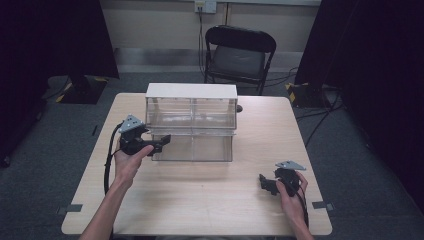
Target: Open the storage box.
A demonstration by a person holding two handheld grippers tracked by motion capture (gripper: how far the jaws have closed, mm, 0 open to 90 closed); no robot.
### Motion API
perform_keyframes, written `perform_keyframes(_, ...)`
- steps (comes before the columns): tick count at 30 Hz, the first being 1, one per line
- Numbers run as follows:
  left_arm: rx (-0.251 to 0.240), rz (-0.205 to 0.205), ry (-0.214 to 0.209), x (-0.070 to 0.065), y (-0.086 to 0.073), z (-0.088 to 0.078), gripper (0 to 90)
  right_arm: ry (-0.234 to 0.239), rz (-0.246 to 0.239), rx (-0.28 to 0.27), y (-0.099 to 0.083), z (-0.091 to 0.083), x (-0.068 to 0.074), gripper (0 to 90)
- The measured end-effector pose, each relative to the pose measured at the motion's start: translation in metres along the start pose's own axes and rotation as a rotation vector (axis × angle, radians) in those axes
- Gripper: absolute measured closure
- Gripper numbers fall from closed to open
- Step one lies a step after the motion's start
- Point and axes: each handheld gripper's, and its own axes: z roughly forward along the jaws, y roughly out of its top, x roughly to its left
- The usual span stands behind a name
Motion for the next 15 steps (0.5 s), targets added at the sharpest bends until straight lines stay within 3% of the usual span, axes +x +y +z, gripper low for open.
perform_keyframes(15,-0.006,-0.006,-0.009,0.0009,-0.0010,0.0001,9.1,0.000,0.000,0.000,0.0000,0.0000,0.0000,11.8)
